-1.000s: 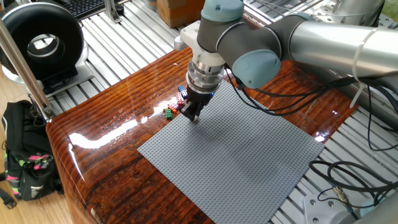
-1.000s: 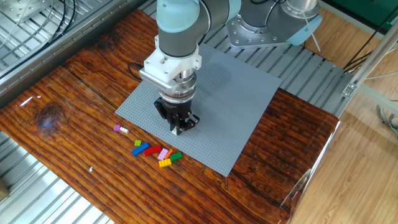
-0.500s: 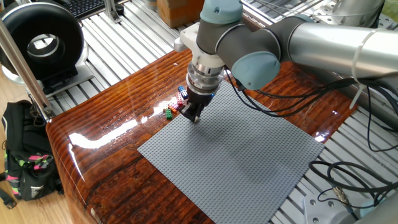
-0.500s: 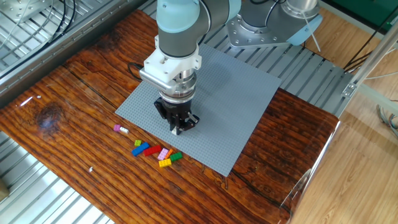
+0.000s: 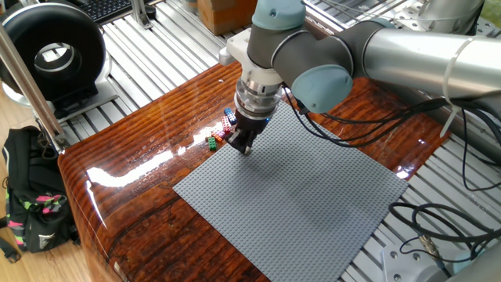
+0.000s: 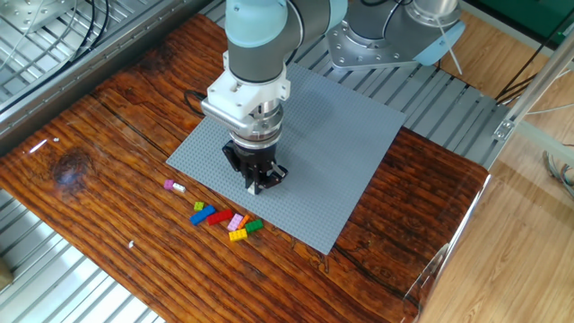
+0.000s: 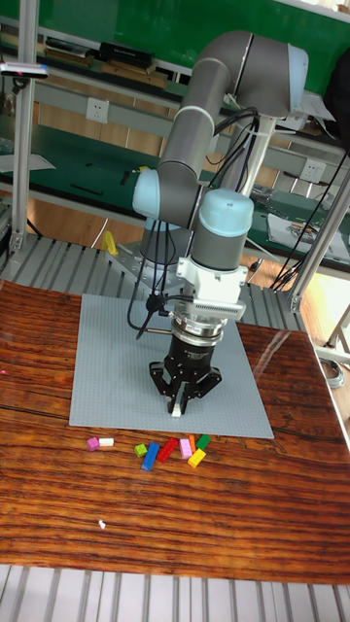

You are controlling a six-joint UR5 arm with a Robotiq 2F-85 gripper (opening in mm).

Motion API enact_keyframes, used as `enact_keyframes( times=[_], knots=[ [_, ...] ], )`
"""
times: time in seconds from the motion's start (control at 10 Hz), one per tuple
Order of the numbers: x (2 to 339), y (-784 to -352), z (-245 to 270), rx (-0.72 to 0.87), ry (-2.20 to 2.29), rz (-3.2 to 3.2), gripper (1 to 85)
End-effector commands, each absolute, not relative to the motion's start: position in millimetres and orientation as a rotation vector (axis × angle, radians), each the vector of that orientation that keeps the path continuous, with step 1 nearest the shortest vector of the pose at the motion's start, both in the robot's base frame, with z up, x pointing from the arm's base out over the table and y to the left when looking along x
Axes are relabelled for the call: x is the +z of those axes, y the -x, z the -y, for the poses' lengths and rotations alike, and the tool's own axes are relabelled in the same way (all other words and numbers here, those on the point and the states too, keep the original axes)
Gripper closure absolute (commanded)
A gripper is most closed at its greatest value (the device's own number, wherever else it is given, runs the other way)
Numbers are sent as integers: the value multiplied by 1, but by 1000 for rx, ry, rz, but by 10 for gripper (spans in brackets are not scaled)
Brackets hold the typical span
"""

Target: Build with small Lego blocks

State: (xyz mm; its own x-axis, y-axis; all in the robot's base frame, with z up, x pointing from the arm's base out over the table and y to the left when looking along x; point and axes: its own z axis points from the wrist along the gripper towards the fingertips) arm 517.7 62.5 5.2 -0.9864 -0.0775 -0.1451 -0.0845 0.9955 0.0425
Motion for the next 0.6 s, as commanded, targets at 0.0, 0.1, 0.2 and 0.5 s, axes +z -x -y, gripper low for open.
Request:
enact_keyframes(
  times=[0.0,0.1,0.2,0.5],
  knots=[
    [6,-518,-63,89,113,-2994,840],
    [7,-518,-63,92,118,-2995,840],
    [6,-518,-64,94,120,-2997,840],
    [6,-518,-65,105,129,-3000,840]
  ],
)
